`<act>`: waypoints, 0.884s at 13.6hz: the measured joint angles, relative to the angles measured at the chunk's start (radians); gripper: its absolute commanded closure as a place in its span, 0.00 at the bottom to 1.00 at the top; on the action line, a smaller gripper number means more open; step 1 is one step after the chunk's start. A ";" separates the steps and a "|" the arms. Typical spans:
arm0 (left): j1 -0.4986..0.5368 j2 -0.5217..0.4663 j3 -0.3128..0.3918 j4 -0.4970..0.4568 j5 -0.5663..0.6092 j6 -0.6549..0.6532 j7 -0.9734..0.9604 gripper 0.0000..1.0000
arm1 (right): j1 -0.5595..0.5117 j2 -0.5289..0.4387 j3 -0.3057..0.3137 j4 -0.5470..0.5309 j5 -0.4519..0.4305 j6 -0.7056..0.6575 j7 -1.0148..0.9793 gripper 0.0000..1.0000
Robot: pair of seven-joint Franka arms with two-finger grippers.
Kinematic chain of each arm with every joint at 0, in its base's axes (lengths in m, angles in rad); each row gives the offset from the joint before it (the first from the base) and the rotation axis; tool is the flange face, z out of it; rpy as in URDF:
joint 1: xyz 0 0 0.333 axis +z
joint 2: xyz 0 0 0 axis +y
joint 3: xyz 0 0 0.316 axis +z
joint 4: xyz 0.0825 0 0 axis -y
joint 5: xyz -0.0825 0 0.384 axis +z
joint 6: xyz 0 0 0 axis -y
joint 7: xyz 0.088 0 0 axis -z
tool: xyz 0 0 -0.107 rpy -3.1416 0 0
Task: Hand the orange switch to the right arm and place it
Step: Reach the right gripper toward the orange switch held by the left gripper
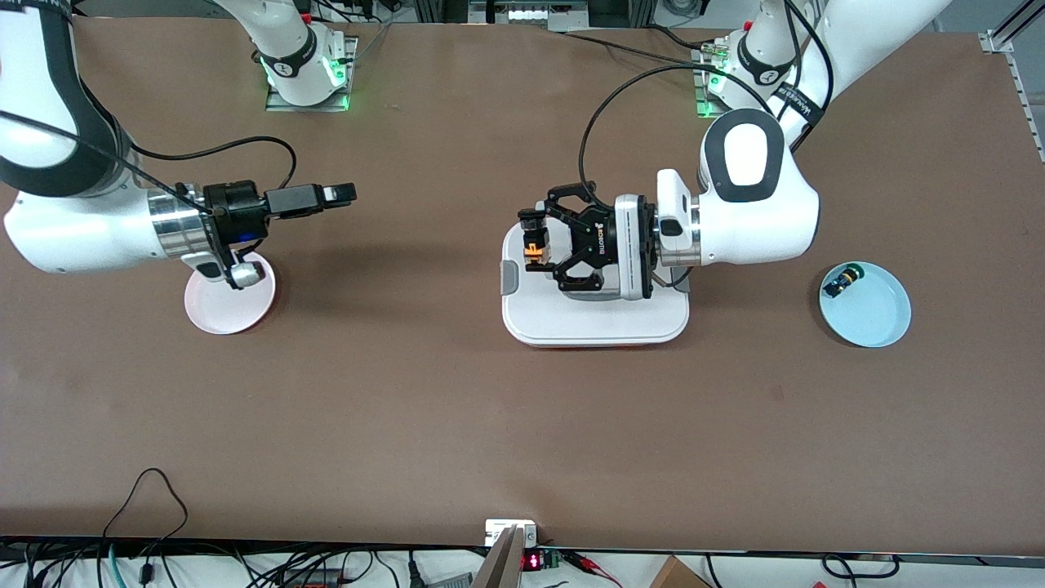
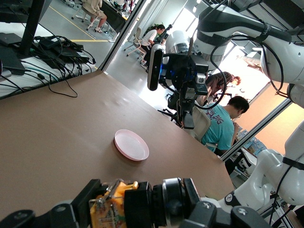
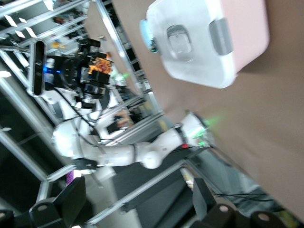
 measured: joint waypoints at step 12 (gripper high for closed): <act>0.001 0.000 -0.003 -0.002 0.000 0.000 0.000 0.73 | 0.253 0.020 0.008 -0.090 0.379 0.265 0.229 0.00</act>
